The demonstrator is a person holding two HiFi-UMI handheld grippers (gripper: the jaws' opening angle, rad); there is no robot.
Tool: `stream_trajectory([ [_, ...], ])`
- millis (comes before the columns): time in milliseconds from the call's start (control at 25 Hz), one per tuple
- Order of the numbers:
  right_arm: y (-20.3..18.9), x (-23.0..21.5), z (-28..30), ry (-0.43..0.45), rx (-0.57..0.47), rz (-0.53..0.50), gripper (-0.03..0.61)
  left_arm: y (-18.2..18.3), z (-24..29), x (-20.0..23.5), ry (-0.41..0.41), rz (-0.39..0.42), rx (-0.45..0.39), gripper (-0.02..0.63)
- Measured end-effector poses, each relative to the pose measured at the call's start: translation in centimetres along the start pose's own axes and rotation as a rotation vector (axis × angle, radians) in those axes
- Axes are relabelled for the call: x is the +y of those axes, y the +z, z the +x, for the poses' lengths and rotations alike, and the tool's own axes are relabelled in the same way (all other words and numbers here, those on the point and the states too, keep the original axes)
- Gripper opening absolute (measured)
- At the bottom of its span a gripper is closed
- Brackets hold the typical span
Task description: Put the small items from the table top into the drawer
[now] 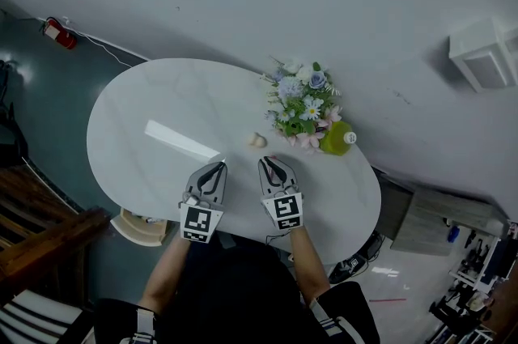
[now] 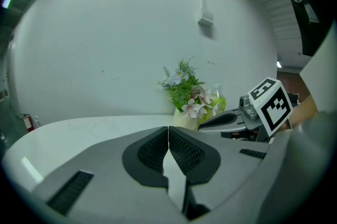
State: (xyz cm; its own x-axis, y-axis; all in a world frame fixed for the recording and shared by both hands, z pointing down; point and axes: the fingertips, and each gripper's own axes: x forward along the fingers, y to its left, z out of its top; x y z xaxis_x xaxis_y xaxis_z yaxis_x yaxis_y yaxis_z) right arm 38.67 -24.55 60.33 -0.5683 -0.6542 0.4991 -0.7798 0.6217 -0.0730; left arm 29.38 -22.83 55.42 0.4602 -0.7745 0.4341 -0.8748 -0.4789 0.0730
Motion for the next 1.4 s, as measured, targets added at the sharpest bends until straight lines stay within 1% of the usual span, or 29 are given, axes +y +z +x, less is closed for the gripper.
stream_trajectory([
  [160, -0.7, -0.6, 1.9, -0.002, 0.03, -0.048, 0.034, -0.3, -0.3, -0.4, -0.001, -0.008, 0.006, 0.02],
  [280, -1.2, -1.4, 3.4, -0.014, 0.046, -0.059, 0.036, -0.6, -0.6, -0.6, 0.0, -0.012, 0.013, 0.02],
  [320, -1.4, -1.5, 3.8, -0.008, 0.054, -0.061, 0.047, -0.8, -0.7, -0.6, 0.002, -0.013, 0.016, 0.02],
  [400, -2.1, -1.5, 4.7, 0.012, 0.076, -0.061, 0.132, -1.0, -0.9, -0.5, 0.007, -0.013, 0.02, 0.02],
  [520, -3.1, -1.5, 5.7, 0.021, 0.11, -0.054, 0.16, -1.0, -1.1, -0.3, 0.014, -0.016, 0.02, 0.02],
  [760, -4.1, -2.3, 7.1, -0.012, 0.137, -0.062, 0.207, -1.2, -1.4, 0.3, 0.024, -0.018, 0.026, 0.02],
  [960, -4.7, -2.6, 7.7, -0.018, 0.157, -0.067, 0.212, -1.3, -1.5, 0.4, 0.022, -0.017, 0.03, 0.02],
  [1200, -4.5, -2.7, 7.7, -0.035, 0.169, -0.076, 0.208, -0.9, -1.7, 0.8, 0.028, -0.018, 0.02, 0.02],
  [1400, -4.5, -2.7, 7.4, -0.042, 0.17, -0.06, 0.166, -0.7, -2.1, 1.2, 0.037, -0.019, 0.012, 0.02],
])
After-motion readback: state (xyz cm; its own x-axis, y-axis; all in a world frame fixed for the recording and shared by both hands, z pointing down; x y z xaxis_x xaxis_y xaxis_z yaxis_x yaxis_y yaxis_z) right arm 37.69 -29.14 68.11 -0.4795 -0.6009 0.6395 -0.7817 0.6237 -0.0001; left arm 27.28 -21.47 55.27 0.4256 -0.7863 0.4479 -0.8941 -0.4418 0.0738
